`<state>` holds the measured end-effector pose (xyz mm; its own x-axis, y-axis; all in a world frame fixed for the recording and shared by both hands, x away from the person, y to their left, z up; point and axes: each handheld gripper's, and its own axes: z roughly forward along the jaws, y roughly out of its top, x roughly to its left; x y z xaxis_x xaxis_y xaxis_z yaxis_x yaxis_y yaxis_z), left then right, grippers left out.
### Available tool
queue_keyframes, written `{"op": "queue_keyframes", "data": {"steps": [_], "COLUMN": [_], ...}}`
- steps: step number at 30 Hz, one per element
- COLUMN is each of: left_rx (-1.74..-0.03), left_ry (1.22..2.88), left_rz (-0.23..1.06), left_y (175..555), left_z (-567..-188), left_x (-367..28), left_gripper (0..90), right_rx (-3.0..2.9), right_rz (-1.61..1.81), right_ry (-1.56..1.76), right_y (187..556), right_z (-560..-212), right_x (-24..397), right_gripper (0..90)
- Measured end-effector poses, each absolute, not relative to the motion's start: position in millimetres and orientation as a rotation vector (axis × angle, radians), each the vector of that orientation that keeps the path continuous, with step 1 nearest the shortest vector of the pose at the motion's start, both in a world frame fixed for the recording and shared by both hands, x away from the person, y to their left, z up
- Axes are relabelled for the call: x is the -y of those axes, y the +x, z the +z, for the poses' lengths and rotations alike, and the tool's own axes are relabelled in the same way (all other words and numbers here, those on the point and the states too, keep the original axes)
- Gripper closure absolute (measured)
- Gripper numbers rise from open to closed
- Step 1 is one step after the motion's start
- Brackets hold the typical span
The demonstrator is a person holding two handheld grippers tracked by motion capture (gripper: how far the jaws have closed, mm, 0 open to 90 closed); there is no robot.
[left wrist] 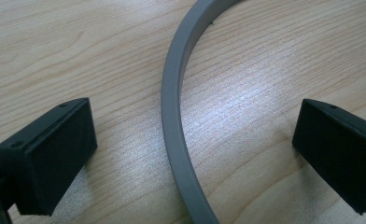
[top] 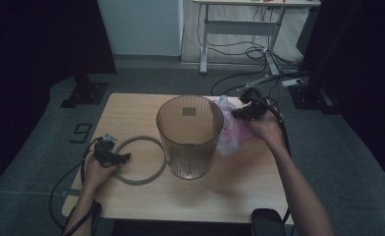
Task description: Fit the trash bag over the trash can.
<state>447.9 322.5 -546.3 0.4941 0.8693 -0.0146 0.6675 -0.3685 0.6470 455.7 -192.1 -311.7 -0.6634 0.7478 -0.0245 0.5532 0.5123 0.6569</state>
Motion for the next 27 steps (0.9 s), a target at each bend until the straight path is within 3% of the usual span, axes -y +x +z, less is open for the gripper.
{"op": "queue_keyframes", "data": {"steps": [15, 27], "left_rx": [-1.257, -1.256], "left_ry": [2.15, 2.15], "left_rz": [0.444, 0.444], "left_y": [448.0, 448.0], "left_z": [-546.3, -546.4], "left_x": [-322.6, -322.6], "left_gripper": [0.0, 0.0], "right_rx": [-2.485, -2.578], "right_rz": [0.931, 0.888], "right_ry": [0.953, 0.847], "right_y": [452.5, 454.5], "right_z": [-269.0, -265.7], "right_x": [149.0, 97.3], "right_gripper": [87.9, 87.8]}}
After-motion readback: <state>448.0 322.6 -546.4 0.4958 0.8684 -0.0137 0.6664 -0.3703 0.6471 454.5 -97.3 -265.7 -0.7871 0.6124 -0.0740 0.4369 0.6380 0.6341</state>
